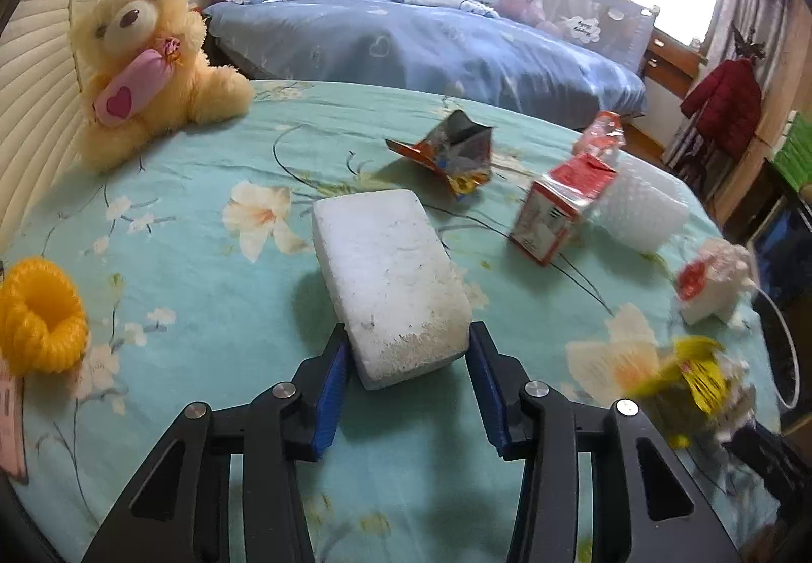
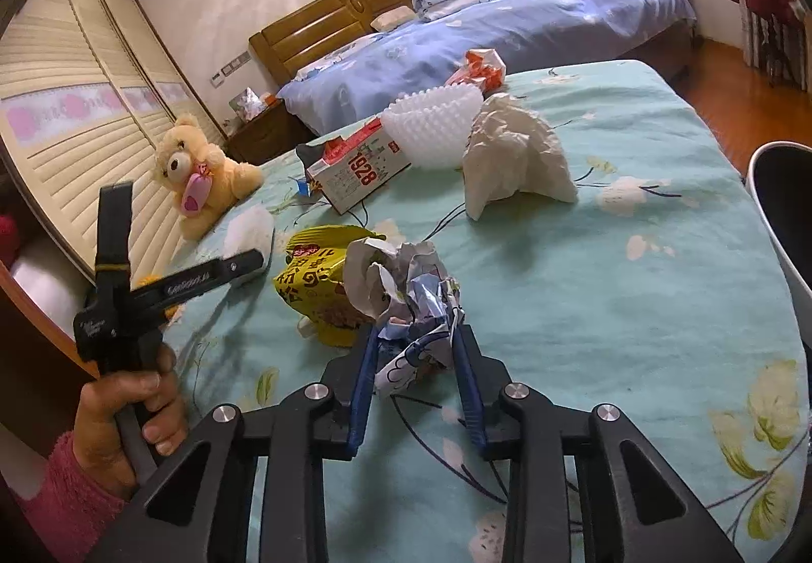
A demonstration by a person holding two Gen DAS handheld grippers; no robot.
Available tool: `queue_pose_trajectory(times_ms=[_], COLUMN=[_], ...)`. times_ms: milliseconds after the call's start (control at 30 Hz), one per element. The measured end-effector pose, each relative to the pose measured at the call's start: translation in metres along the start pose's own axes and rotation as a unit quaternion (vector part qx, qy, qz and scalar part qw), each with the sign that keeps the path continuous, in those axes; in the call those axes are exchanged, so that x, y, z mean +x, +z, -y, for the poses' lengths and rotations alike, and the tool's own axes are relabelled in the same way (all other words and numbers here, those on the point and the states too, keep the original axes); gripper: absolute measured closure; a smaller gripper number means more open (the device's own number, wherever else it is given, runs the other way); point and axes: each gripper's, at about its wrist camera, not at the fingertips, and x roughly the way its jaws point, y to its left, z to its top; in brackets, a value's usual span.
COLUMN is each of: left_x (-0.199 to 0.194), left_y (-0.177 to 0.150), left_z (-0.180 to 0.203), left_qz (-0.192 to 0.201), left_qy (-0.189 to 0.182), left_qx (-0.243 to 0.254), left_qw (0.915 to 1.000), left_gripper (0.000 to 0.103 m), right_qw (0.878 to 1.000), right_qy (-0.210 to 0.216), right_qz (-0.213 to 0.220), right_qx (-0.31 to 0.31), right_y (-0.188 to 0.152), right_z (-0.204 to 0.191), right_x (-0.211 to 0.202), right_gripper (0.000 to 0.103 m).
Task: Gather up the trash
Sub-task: 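Grasp the crumpled foil wrapper with the right tool while the left tool grasps the white foam block, then carry the foil wrapper and foam block with both tools over the bin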
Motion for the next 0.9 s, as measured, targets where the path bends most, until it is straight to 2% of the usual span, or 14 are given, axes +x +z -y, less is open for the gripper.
queue_pose_trajectory(times_ms=[433, 733, 900], left_x=[-0.059, -0.087, -0.086], left_y=[-0.048, -0.063, -0.067], left_z=[0.029, 0.077, 0.098], left_qz=[-0.011, -0.010, -0.015], left_qy=[-0.068, -0.123, -0.139], left_qx=[0.044, 0.093, 0.114], left_qw=[0.9967, 0.9879, 0.9835], left_gripper=[0.059, 0.059, 0.059], right_qw=[0.999, 0.998, 0.996], right_qy=[-0.011, -0.019, -0.030], right_qz=[0.026, 0.046, 0.056], right_qx=[0.024, 0.044, 0.056], right_y=[-0.003, -0.007, -0.007], right_z=[0.021, 0.041, 0.054], right_x=[-0.028, -0.047, -0.058], right_gripper=[0.073, 0.073, 0.073])
